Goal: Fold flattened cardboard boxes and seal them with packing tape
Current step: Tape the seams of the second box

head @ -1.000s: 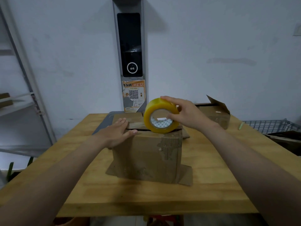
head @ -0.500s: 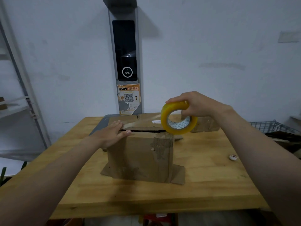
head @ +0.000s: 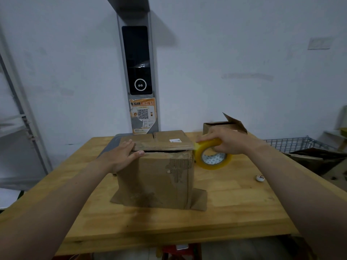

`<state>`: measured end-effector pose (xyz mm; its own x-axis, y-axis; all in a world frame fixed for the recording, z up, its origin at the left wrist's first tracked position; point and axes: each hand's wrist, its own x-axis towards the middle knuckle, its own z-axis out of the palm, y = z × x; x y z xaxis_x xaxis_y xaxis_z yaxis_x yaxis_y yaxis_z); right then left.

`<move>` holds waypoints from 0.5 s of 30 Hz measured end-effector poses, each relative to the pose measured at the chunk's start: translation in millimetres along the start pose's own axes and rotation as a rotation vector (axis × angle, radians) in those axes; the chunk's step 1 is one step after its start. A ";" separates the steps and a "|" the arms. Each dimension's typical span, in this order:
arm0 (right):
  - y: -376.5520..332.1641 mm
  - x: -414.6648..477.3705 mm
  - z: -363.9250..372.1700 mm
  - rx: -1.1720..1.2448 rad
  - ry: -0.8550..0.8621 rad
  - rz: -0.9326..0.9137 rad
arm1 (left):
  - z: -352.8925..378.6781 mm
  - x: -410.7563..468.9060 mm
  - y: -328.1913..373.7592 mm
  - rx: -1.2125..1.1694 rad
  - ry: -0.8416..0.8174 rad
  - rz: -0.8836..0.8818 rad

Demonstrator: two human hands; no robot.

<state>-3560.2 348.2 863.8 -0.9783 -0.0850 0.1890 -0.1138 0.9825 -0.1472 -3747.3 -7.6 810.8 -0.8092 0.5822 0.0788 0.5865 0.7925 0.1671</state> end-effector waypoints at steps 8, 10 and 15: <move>-3.0 -1.7 19.6 -0.005 0.022 0.036 | 0.6 1.1 -2.8 -0.012 0.023 0.015; -5.6 -4.1 22.8 -0.027 0.034 0.037 | 0.6 2.5 -4.2 0.040 0.038 0.013; -11.2 -4.7 33.7 -0.075 0.062 0.073 | -2.9 1.3 2.6 0.189 0.052 0.039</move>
<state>-3560.2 332.1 831.8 -0.9706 -0.0050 0.2406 -0.0275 0.9956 -0.0901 -3747.0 -5.3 814.2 -0.7834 0.6070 0.1335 0.6097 0.7923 -0.0245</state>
